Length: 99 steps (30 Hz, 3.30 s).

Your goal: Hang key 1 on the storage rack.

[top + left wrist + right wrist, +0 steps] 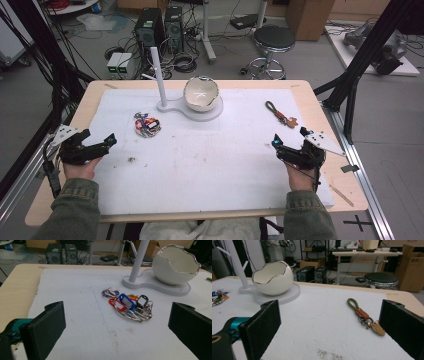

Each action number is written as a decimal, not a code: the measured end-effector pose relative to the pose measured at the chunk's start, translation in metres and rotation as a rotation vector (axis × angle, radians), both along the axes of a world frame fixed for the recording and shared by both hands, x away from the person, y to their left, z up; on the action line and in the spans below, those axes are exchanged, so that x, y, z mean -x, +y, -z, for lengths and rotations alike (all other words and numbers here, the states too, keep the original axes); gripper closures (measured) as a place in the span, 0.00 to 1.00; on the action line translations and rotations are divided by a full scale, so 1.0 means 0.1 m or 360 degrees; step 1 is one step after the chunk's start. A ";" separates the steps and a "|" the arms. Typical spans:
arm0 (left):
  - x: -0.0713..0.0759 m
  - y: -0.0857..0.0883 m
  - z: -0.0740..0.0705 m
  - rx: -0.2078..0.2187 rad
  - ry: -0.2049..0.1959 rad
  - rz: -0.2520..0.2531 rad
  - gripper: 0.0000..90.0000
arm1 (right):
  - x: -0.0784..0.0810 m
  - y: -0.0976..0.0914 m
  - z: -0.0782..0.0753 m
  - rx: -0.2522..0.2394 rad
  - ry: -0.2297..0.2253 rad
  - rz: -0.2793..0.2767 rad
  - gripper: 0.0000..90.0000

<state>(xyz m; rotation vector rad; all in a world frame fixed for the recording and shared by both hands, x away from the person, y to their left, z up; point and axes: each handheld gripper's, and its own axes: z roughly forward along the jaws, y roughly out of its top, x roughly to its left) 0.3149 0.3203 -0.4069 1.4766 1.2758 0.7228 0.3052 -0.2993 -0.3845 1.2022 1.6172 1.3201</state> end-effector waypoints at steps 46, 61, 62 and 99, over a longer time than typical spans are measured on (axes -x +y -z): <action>0.02 0.00 0.01 -0.0026 0.0020 -0.0047 0.02 | -0.85 -0.24 -0.38 0.0097 0.0488 -0.0180 0.03; 0.01 0.00 0.01 -0.0031 0.0026 -0.0049 0.02 | -1.11 -0.35 -0.45 0.0152 0.0617 -0.0175 0.03; 0.01 0.00 0.01 -0.0029 0.0026 -0.0050 0.02 | -1.12 -0.36 -0.45 0.0159 0.0620 -0.0182 0.03; -0.01 0.01 0.02 -0.0011 0.0044 -0.0046 0.02 | -1.76 -0.25 -0.35 0.0293 0.0900 -0.0253 0.03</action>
